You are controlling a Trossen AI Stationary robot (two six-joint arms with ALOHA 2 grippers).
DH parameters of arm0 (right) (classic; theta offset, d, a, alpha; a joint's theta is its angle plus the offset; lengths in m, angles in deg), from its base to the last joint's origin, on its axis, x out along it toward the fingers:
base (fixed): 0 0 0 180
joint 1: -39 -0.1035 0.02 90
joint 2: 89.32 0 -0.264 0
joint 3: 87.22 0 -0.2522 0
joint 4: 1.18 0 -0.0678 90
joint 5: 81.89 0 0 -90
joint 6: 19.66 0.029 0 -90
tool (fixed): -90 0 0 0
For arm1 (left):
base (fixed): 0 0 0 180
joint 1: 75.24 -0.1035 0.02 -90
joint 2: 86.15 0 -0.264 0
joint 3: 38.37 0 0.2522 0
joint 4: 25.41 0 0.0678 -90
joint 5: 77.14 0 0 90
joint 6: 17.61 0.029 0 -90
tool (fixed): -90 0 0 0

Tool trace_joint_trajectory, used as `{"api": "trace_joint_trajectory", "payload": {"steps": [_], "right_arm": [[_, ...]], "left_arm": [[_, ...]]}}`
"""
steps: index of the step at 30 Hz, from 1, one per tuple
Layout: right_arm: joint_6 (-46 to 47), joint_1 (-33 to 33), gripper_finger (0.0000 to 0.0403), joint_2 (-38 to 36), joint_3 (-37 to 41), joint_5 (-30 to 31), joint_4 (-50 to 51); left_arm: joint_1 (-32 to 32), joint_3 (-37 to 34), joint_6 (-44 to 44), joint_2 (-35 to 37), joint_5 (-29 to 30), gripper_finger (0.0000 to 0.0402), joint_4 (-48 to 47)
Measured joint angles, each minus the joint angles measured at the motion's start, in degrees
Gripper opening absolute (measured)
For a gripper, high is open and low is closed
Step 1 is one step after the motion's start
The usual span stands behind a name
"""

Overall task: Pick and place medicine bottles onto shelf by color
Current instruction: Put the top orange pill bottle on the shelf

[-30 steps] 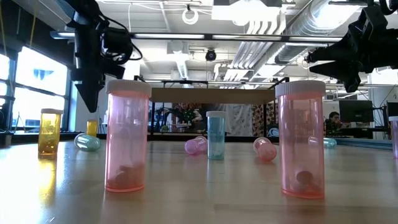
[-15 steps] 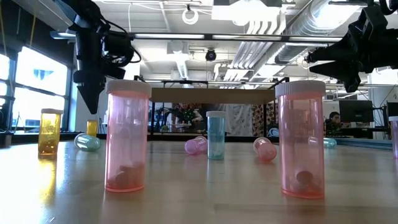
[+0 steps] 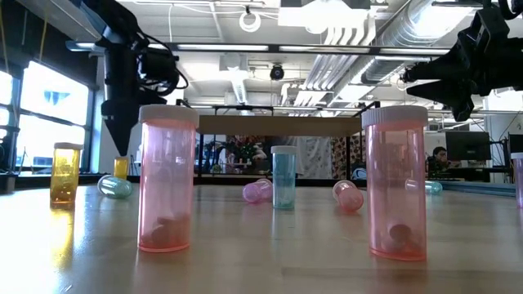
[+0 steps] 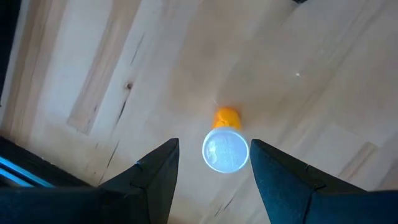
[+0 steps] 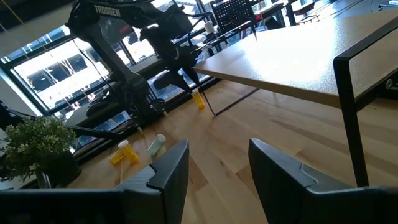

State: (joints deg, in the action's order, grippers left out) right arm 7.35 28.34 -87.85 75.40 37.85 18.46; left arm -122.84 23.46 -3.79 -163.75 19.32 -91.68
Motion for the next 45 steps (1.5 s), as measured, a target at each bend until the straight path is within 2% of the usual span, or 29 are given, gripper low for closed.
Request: {"api": "trace_joint_trajectory", "payload": {"steps": [14, 29, 45], "right_arm": [[0.0, 0.0, 0.0158, 0.0, 0.01, 0.02, 0.0], [0.0, -0.02, 0.0158, 0.0, 0.02, 0.0, 0.01], [0.0, 0.0, 0.0158, 0.0, 0.02, 0.0, 0.01]], "left_arm": [[0.07, 0.0, -1.62, -3.54, 0.09, 0.0188, 1.25], [0.07, 0.0, -1.66, -3.55, 0.23, 0.0114, 1.41], [0.07, 0.0, -3.8, -3.01, 0.02, 0.0109, 0.5]]}}
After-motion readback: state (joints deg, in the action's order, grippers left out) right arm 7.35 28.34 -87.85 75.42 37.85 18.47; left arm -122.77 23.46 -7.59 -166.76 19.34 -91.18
